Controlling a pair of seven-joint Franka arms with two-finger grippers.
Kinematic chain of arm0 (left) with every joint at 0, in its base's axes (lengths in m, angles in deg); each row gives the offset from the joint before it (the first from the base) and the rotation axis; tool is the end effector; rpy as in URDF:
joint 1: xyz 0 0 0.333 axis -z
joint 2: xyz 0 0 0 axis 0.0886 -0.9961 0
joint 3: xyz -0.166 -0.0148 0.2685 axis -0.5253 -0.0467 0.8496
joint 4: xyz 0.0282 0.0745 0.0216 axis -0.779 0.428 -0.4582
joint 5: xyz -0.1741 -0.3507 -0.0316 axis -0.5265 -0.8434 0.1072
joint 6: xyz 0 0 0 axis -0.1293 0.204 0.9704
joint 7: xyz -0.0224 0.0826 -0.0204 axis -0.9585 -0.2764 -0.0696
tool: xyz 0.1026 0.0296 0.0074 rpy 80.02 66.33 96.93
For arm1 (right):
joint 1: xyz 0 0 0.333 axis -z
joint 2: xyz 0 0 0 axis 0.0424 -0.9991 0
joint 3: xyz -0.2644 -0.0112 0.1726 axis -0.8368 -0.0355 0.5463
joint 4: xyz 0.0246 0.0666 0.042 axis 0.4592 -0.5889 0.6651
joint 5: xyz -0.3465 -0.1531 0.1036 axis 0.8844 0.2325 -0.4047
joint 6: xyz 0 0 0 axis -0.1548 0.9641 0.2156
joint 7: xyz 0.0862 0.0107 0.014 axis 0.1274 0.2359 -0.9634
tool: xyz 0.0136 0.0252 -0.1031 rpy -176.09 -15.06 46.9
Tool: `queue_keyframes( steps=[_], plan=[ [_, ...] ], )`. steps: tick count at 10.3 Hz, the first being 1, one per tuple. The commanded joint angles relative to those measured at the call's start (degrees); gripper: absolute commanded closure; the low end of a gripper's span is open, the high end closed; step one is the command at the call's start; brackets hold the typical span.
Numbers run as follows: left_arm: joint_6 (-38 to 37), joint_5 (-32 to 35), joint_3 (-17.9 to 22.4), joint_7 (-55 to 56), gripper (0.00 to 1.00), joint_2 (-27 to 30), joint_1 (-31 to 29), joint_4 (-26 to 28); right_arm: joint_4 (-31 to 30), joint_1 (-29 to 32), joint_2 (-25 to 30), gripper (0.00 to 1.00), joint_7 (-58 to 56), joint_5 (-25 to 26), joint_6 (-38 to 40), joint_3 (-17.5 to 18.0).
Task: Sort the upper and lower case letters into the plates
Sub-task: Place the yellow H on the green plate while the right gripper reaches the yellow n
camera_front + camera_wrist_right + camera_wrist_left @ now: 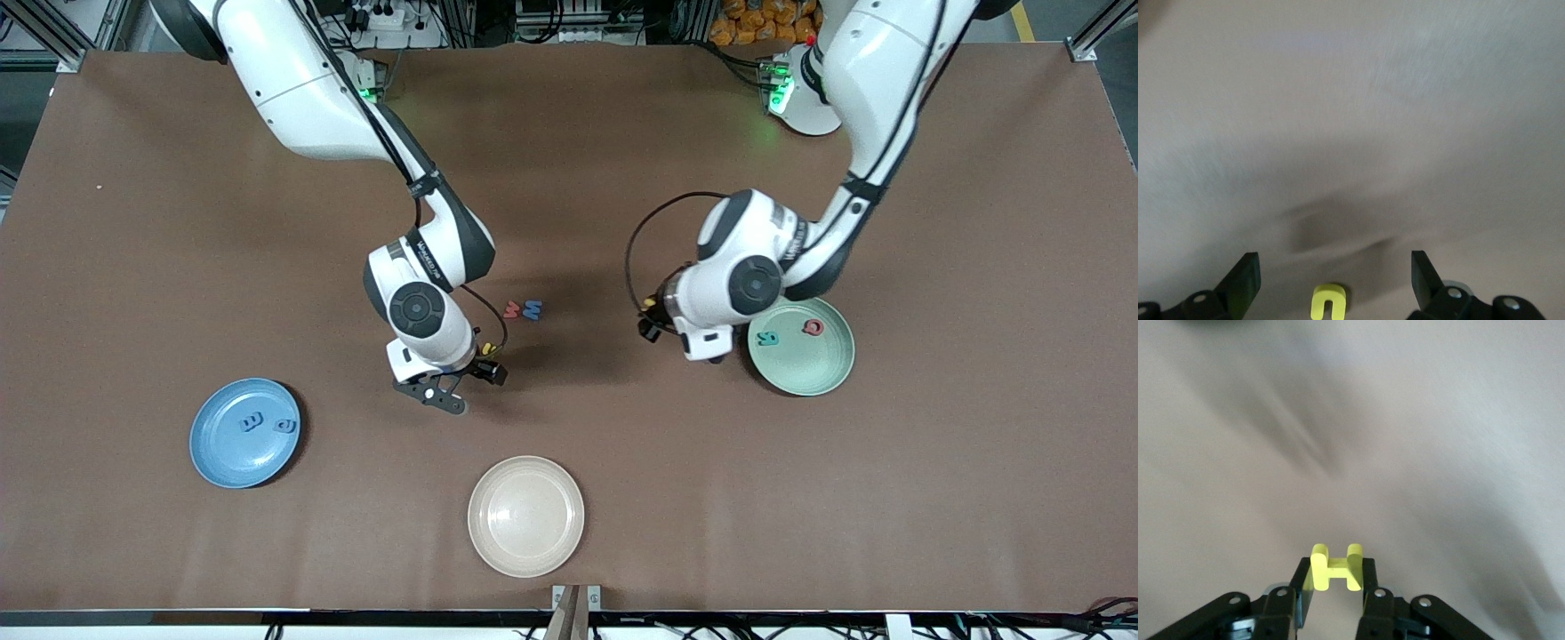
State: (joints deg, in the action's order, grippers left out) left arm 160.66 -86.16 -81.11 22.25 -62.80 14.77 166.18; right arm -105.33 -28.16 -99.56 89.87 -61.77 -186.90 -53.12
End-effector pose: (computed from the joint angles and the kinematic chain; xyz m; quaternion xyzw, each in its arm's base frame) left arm 0.5562 -0.3177 0.2686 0.8771 0.4358 -0.2007 0.0214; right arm 0.5976 0.3473 0.1916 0.9823 -0.1853 -0.0242 0.0123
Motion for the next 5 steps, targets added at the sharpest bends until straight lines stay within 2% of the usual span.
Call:
queue_keyframes(
  steps=[1, 3, 5],
  plan=[
    [-8.55, 2.21, -0.38, -12.6, 0.98, 3.62, -5.54, 1.84, -0.97, -0.6, -0.57, 0.0, 0.79, 0.15, 0.44, -0.42],
    [-12.36, 12.13, -0.46, -19.04, 0.98, 3.81, -7.05, 3.06, -1.85, -1.3, -0.48, 0.0, 1.4, -0.03, 0.44, -0.42],
    [-12.01, 14.19, -0.55, -25.7, 1.0, 3.03, -10.72, 3.59, -2.03, -1.57, -0.13, 0.0, 1.84, -0.81, 0.0, -0.33]
  ],
)
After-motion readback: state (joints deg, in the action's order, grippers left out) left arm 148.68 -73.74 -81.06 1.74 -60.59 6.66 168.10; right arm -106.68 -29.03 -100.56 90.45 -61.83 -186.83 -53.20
